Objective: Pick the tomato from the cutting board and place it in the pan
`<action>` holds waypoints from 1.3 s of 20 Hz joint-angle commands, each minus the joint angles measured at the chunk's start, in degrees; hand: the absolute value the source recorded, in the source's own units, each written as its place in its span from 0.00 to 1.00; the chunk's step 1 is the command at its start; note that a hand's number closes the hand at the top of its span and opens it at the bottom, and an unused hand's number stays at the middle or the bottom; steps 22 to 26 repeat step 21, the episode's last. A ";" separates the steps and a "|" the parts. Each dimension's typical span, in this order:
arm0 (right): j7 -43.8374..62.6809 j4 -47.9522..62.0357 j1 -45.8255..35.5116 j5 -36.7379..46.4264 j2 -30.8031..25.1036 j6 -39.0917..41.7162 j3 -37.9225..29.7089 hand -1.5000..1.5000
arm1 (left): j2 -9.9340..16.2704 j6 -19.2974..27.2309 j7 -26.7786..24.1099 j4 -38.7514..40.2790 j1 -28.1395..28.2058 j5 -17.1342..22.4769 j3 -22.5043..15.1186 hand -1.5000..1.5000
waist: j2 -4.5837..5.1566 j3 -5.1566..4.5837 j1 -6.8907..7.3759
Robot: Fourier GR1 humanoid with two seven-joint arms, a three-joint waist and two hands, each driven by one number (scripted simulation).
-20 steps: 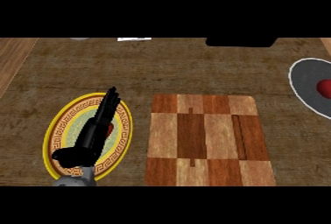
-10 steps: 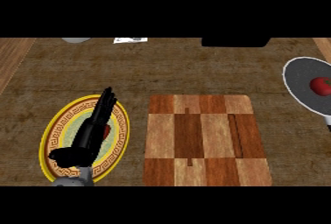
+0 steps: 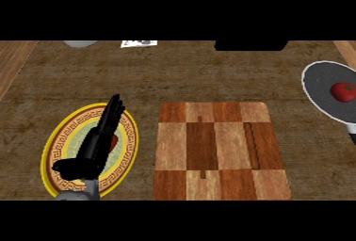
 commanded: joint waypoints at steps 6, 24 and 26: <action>6.00 -12.29 6.79 -3.12 3.75 -1.76 4.96 0.00 | 0.61 -2.53 -1.16 -0.42 1.61 1.47 1.61 0.50 | -0.20 -0.10 -0.41; 7.93 -17.78 8.70 -1.73 4.10 -10.97 10.14 0.00 | -0.55 -1.52 2.04 -0.93 0.09 0.09 1.22 0.50 | -0.09 -0.07 -0.18; 7.93 -17.78 8.70 -1.73 4.10 -10.97 10.14 0.00 | -0.55 -1.52 2.04 -0.93 0.09 0.09 1.22 0.50 | -0.09 -0.07 -0.18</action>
